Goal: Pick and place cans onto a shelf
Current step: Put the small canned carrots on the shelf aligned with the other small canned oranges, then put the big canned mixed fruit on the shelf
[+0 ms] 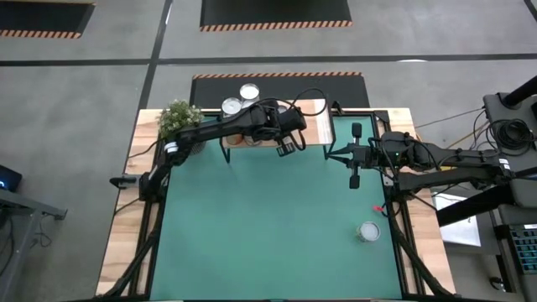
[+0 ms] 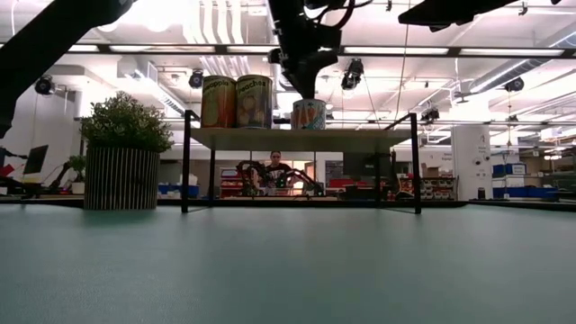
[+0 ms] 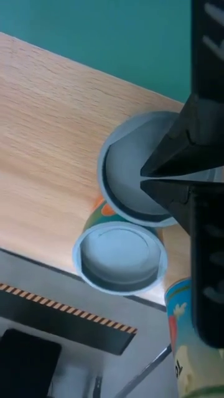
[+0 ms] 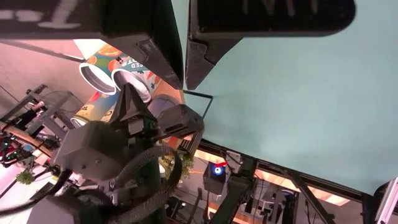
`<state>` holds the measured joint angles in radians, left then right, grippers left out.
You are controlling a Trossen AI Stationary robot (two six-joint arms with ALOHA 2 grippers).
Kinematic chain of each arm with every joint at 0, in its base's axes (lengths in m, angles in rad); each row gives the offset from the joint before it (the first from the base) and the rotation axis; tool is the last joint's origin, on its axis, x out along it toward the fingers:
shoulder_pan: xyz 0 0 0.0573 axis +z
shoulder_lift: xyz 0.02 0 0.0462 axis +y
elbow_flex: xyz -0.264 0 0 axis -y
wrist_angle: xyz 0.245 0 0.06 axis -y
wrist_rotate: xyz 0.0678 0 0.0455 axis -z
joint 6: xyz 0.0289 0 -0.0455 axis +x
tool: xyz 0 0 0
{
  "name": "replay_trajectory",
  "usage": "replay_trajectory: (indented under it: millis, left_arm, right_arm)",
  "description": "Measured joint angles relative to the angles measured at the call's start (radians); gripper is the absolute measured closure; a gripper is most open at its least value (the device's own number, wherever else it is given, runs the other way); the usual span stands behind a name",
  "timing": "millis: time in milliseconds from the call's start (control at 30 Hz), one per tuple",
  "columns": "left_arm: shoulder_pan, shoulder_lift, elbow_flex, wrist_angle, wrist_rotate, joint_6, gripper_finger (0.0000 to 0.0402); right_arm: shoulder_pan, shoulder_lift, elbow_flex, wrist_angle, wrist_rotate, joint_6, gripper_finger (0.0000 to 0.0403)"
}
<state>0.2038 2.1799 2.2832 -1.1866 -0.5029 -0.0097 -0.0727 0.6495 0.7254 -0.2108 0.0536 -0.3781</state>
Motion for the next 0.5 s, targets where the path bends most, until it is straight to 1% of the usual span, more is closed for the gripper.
replay_trajectory:
  millis: [267,500]
  left_arm:
    - [-0.042,-0.001,0.073,-0.004,-0.039,0.010,0.0400]
    - [-0.155,-0.041,0.064,0.037,-0.039,0.114,0.0400]
  right_arm:
    - [0.000,0.000,0.000,0.000,0.000,0.000,0.0394]
    - [0.000,0.000,0.000,-0.001,0.000,0.000,0.0394]
